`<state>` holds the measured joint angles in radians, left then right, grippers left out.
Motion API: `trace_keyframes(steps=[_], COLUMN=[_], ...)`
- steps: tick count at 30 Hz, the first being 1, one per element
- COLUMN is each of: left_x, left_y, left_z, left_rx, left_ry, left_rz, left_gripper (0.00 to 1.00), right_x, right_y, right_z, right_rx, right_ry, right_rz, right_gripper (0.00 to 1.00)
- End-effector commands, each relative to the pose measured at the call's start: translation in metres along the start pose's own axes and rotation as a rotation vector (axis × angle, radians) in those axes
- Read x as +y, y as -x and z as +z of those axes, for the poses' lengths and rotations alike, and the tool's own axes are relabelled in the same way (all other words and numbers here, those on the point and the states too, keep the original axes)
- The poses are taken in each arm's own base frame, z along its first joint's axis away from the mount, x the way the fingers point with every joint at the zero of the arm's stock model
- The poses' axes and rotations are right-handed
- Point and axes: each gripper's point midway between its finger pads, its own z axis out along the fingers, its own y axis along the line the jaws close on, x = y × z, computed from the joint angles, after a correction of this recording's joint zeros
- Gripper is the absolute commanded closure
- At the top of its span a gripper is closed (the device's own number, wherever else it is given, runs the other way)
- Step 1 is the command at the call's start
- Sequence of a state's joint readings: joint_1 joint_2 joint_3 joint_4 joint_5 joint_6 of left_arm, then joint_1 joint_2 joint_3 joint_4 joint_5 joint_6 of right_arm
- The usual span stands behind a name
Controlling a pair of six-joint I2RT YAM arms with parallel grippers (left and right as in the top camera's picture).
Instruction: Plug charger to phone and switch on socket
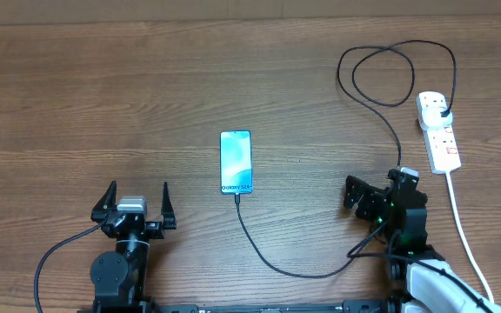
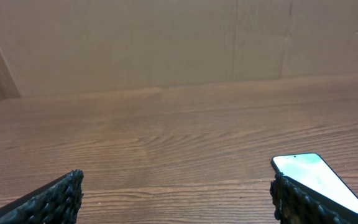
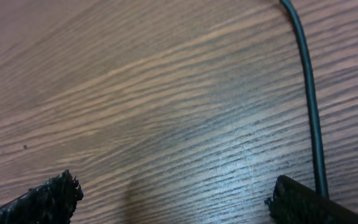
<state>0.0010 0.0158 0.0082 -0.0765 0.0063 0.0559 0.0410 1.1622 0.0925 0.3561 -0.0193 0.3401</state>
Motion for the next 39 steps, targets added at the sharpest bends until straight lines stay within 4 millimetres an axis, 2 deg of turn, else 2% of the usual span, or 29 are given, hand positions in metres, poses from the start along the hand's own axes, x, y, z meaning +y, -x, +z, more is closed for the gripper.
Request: trace_keyframes(steps=[1, 10, 15, 33, 39], left_x=[0.003, 0.003, 0.003, 0.003, 0.003], left_y=[0.000, 0.000, 0.000, 0.000, 0.001], left_z=[0.000, 0.000, 0.000, 0.000, 0.000], left_rx=[-0.006, -0.006, -0.006, -0.006, -0.006], left_ry=[0.015, 0.015, 0.016, 0.015, 0.015], left_rz=[0.011, 0.012, 0.012, 0.012, 0.012], left_gripper=[0.00, 0.00, 0.01, 0.00, 0.00], right_x=[0.001, 0.000, -0.001, 0.000, 0.010], right_y=[-0.004, -0.005, -0.016, -0.019, 0.003], right_z=[-0.006, -0.015, -0.019, -0.039, -0.049], right_rx=[-0.022, -0.055, -0.007, -0.008, -0.113], right_ry=[0.016, 0.030, 0.030, 0.038, 0.084], right_rz=[-0.004, -0.002, -0.001, -0.001, -0.011], right_gripper=[0.00, 0.00, 0.00, 0.00, 0.00])
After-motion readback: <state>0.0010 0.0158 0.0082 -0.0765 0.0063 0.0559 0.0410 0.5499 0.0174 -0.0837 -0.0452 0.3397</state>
